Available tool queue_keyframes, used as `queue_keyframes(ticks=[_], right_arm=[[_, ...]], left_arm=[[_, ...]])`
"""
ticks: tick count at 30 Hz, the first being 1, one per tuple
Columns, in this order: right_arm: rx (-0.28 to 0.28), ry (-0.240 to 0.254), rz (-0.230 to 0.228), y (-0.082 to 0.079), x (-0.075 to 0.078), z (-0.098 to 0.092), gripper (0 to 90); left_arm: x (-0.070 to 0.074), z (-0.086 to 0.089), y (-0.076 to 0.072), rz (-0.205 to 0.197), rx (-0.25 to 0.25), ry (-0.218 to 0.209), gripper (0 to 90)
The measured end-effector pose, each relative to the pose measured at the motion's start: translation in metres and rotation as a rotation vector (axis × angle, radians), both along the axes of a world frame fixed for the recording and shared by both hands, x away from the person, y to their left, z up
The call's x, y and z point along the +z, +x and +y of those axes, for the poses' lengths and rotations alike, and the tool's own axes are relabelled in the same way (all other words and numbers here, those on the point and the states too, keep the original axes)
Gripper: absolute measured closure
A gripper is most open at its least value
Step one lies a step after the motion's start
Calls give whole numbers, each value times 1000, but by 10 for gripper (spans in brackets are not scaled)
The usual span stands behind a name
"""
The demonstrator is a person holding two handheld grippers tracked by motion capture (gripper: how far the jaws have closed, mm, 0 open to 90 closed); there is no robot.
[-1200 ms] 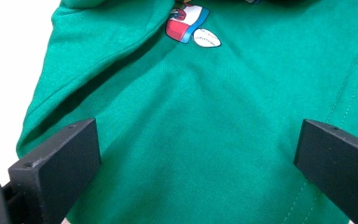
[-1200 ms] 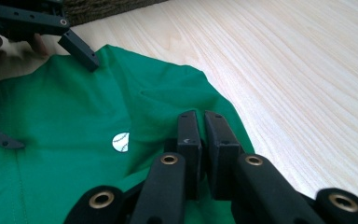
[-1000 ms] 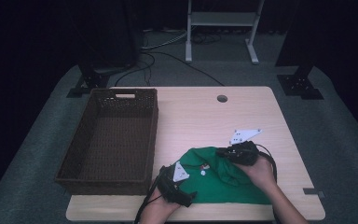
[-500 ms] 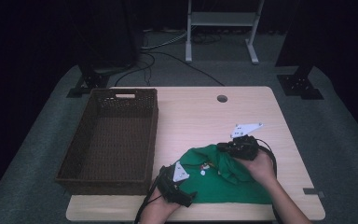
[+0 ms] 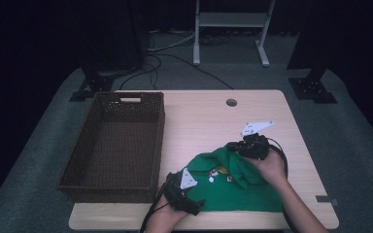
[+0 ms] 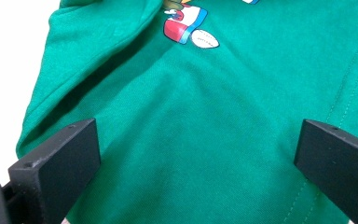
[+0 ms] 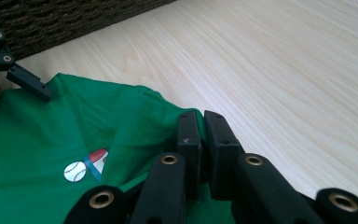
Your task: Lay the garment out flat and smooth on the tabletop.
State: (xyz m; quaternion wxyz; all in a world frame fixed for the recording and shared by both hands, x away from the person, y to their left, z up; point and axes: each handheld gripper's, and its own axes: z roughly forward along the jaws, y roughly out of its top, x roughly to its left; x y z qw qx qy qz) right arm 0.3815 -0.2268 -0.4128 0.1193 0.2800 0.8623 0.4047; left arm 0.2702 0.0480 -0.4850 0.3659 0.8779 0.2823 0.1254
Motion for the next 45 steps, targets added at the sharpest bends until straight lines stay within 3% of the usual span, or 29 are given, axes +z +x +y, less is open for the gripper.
queue_keyframes(ticks=[45], right_arm=[[-110, -54, 20, 63, 1, -10, 860]], left_arm=[[0, 0, 0, 1, 2, -4, 0]])
